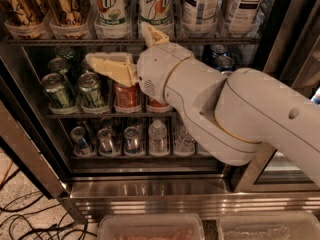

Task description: Pick 7up can from top shelf of fridge

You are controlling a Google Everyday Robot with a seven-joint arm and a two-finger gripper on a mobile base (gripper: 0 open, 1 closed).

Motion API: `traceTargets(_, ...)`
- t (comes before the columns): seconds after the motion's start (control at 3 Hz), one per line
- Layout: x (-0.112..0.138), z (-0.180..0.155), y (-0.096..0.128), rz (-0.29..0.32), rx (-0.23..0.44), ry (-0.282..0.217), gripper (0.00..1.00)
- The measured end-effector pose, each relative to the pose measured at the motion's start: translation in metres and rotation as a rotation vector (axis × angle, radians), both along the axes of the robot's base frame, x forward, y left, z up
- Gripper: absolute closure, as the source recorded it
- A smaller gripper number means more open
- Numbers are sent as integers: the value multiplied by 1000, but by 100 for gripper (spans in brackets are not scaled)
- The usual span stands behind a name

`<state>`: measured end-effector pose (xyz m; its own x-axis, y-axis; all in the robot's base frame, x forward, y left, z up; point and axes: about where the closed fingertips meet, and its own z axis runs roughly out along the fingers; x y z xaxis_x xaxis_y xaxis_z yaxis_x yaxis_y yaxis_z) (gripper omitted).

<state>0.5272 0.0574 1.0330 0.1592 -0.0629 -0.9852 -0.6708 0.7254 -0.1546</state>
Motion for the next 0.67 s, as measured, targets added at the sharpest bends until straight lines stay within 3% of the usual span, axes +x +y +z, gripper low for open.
traceTargets(0.33,0,0,0,0,0,0,26)
traceTargets(0.67,0,0,0,0,0,0,24)
